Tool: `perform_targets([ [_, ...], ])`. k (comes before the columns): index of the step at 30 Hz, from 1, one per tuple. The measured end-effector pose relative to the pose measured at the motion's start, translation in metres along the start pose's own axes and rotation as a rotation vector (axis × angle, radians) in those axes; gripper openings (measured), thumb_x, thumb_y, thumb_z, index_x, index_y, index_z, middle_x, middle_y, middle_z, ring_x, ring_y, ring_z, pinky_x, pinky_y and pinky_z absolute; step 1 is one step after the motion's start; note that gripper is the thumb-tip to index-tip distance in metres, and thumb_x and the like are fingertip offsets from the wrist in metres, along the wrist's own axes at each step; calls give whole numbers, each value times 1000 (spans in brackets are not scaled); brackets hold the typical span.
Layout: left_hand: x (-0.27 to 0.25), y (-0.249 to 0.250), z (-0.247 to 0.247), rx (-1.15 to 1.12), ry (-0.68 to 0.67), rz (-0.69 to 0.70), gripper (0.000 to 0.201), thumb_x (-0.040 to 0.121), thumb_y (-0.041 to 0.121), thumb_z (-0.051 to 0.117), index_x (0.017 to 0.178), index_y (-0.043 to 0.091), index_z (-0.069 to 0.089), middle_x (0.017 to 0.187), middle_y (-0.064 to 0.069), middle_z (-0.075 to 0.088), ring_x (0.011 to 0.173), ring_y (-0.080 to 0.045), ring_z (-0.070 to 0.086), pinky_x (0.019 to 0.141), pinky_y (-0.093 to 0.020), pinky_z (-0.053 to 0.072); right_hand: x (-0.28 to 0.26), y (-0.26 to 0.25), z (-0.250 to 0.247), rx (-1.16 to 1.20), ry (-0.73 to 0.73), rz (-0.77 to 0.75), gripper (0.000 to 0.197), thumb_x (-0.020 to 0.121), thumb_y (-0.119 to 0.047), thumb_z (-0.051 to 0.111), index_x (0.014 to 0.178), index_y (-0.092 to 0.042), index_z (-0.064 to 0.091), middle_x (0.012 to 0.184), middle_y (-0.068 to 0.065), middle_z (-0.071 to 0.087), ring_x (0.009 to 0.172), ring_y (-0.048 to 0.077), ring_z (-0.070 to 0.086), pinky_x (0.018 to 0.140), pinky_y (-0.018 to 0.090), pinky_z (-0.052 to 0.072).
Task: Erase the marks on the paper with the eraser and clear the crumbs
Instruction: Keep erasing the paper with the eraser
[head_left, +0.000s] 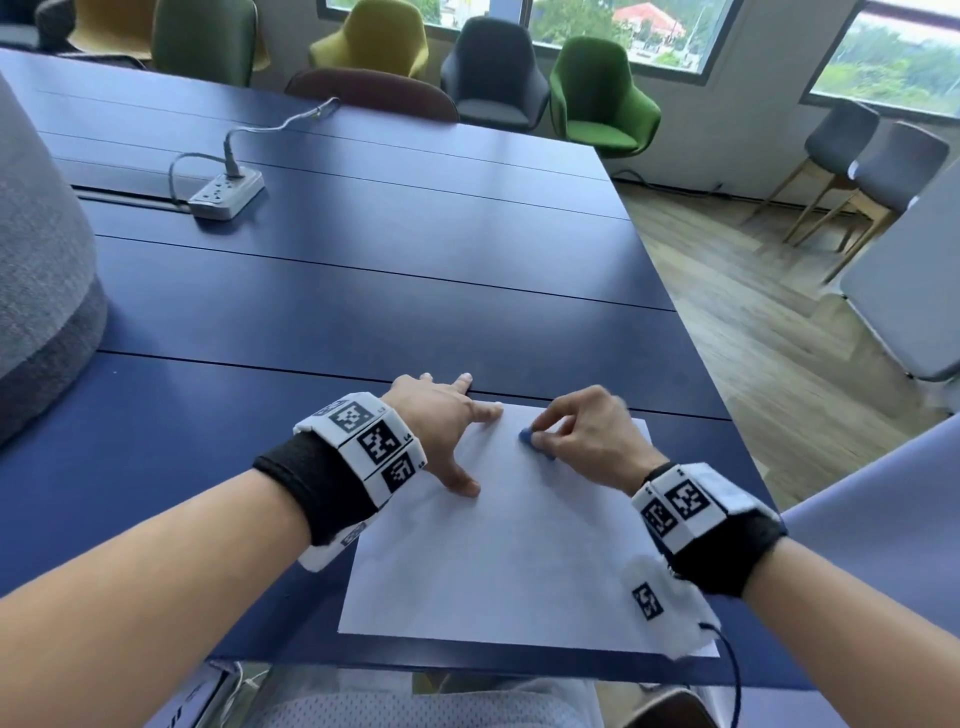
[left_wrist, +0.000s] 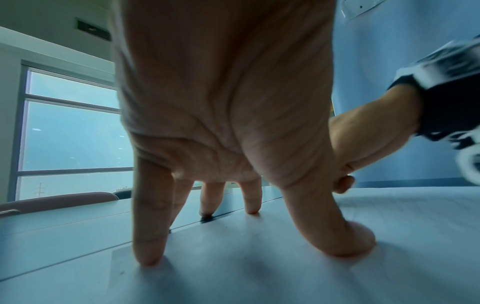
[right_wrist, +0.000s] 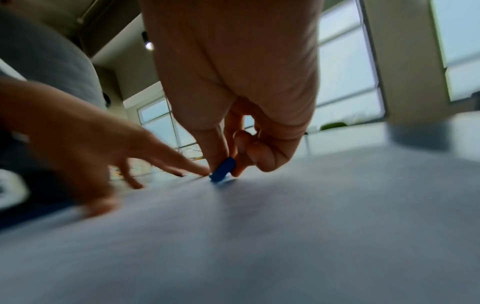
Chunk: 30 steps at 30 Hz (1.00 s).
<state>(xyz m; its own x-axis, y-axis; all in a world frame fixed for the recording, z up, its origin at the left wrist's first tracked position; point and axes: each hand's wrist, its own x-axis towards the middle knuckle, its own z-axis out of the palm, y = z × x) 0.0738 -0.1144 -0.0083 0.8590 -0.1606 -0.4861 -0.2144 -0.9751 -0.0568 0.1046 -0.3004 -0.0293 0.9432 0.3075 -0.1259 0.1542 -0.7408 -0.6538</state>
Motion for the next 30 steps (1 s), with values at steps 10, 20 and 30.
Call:
perform_targets([
  [10, -1, 0, 0, 14, 2, -2, 104, 72, 72, 67, 152, 49, 5, 165, -1, 0, 146, -39, 21, 107, -45, 32, -3, 1, -7, -28, 25, -2, 7, 79, -23, 73, 81, -17, 76, 65, 2, 69, 55, 5, 58, 43, 4, 36],
  [20, 0, 0, 0, 22, 5, -5, 104, 72, 73, 66, 152, 49, 5, 165, 0, 0, 146, -38, 22, 106, -44, 33, -14, 2, -5, -30, -63, -31, 5, 79, -23, 73, 81, -19, 76, 67, 5, 71, 53, 7, 56, 46, 10, 40],
  [30, -1, -1, 2, 15, 7, -12, 104, 71, 73, 67, 152, 49, 5, 165, 0, 0, 146, -39, 21, 107, -45, 32, -24, -5, 0, -41, -197, -109, 4, 79, -17, 73, 81, -17, 76, 60, 2, 68, 44, 1, 51, 45, 8, 36],
])
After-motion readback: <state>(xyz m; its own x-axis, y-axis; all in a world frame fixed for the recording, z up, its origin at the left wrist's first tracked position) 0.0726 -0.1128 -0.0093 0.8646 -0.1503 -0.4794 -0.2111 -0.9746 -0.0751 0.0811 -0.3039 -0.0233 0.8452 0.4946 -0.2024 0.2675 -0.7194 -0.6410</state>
